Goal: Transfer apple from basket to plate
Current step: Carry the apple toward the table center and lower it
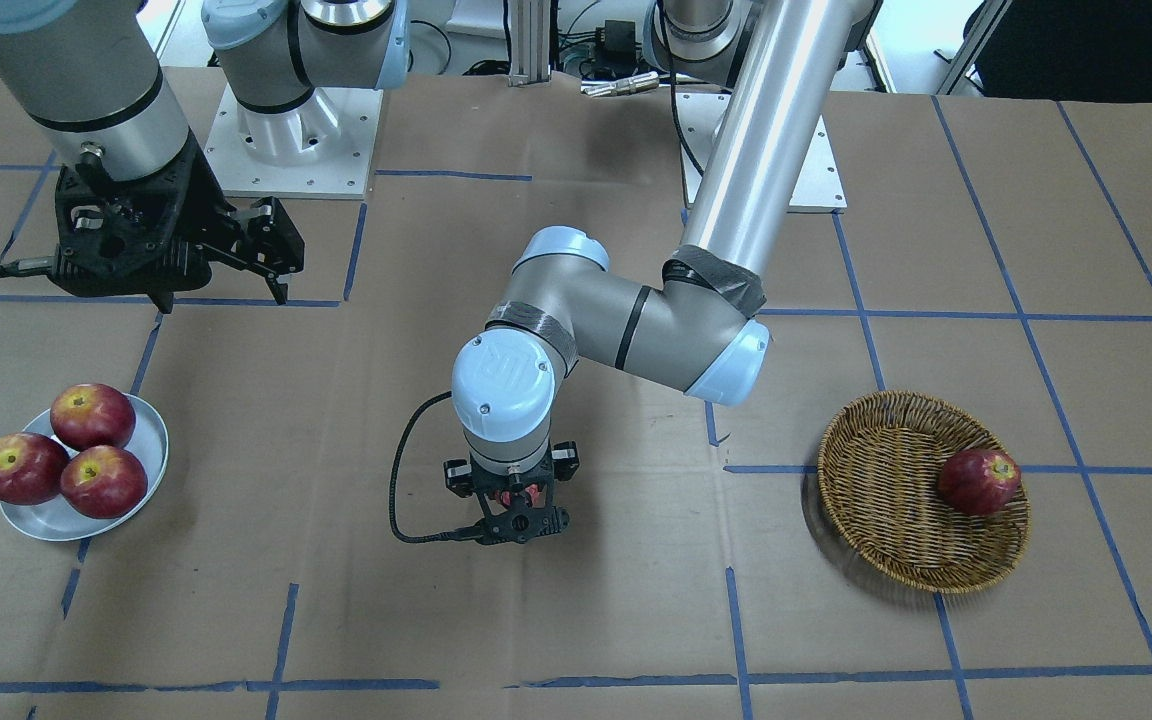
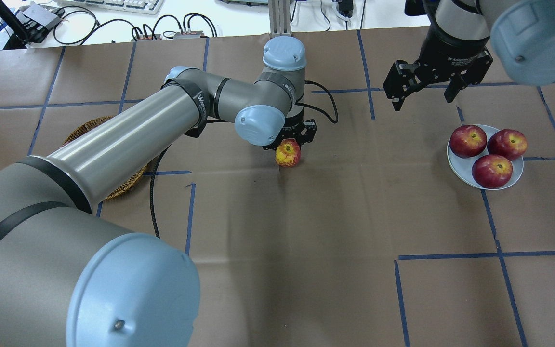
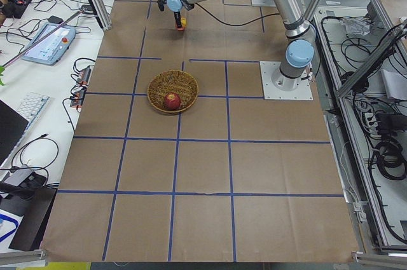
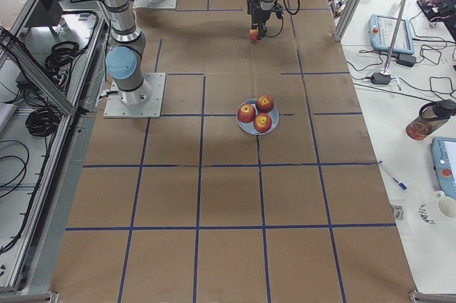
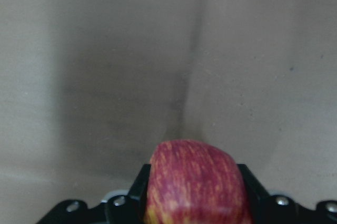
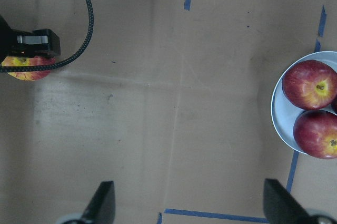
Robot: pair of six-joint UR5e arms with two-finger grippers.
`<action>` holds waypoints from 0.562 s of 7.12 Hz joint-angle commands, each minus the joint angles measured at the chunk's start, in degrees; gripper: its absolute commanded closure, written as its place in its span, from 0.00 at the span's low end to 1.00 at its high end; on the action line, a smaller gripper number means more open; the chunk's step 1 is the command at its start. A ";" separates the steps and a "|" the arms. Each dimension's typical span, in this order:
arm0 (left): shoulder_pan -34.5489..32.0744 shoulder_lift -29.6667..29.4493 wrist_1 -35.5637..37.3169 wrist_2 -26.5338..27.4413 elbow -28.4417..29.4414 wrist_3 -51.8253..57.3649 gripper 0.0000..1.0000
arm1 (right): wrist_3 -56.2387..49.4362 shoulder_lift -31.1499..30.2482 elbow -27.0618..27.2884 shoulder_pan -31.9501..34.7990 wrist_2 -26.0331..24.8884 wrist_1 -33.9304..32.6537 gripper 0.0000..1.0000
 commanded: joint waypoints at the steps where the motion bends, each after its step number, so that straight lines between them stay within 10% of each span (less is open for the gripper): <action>1: 0.02 0.21 -0.15 0.14 -0.47 -0.01 0.02 | 0.01 0.00 0.00 0.00 -0.01 -0.01 0.00; 4: 1.50 4.49 -1.03 0.31 -1.88 1.04 0.01 | 0.89 -0.09 0.00 0.09 -0.10 -0.01 0.00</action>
